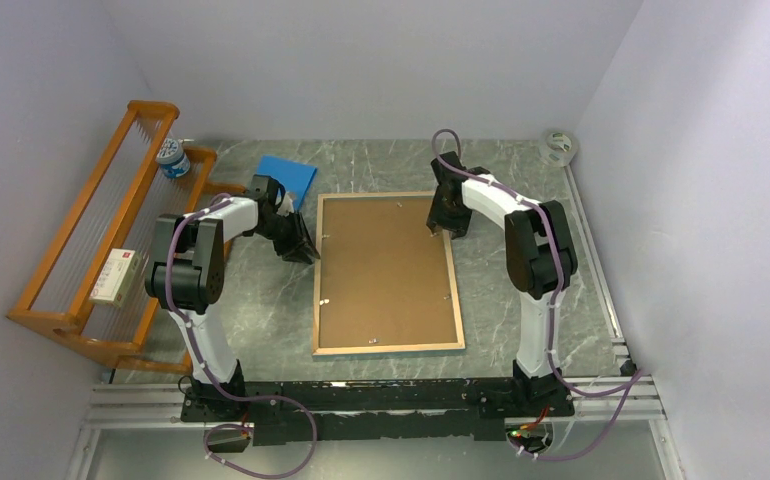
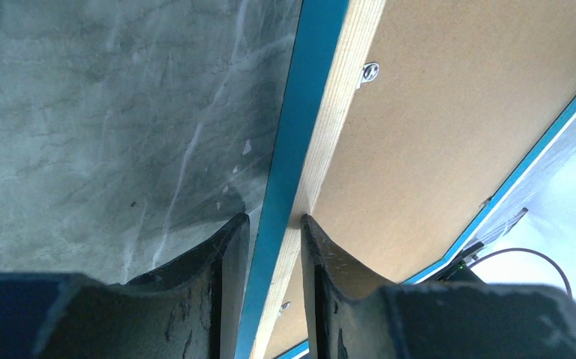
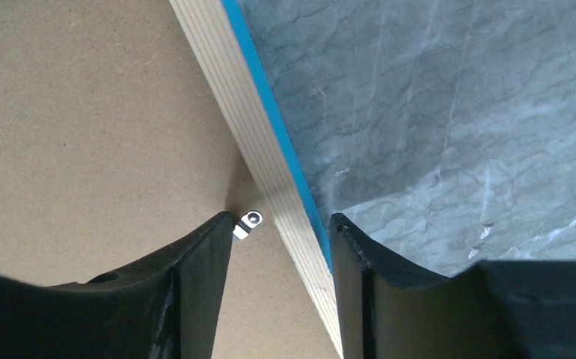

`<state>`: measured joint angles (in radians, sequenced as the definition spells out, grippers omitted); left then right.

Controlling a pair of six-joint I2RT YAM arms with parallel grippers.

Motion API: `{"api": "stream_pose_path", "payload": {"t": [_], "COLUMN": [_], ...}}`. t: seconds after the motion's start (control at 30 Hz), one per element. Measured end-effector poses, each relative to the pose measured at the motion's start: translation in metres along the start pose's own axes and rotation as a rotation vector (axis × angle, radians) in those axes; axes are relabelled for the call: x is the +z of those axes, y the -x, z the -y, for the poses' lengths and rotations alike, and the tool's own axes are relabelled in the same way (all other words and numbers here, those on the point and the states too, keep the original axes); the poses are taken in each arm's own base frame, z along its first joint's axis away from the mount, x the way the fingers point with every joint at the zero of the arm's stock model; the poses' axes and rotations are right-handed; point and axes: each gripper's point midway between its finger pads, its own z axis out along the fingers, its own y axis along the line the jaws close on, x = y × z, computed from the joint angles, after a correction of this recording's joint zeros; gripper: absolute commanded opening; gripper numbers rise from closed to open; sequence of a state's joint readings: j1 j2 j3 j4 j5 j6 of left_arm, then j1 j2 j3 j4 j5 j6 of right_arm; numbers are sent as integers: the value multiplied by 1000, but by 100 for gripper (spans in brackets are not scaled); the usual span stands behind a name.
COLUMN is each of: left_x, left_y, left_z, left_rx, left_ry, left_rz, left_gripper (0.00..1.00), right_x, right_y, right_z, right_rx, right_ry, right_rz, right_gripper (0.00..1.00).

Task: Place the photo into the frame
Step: Install the photo frame at the center of the board.

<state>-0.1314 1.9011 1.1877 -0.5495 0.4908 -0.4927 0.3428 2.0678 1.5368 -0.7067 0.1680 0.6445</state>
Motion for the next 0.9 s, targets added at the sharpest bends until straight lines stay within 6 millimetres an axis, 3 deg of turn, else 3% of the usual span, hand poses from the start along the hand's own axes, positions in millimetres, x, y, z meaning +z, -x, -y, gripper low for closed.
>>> {"api": "stream_pose_path", "payload": {"t": [0.13,0.73,0.83,0.9], "left_x": [1,1,1,1], "left_y": [0,0,0,0], "left_z": [1,1,1,1], "left_rx": [0,0,0,0], "left_ry": [-7,-10,-10,-10], "left_rz": [0,1,1,1], "left_gripper": [37,37,37,37], "right_x": [0,-1,-2,-2], "right_y": [-3,-2,-2,-2], "right_z": [-2,7,8,8], "right_rx": [-13,-59,-58,-60], "right_ry": [19,5,8,12], "right_rz": [-13,-15,-10,-4], "right_gripper": [49,16,17,24]}}
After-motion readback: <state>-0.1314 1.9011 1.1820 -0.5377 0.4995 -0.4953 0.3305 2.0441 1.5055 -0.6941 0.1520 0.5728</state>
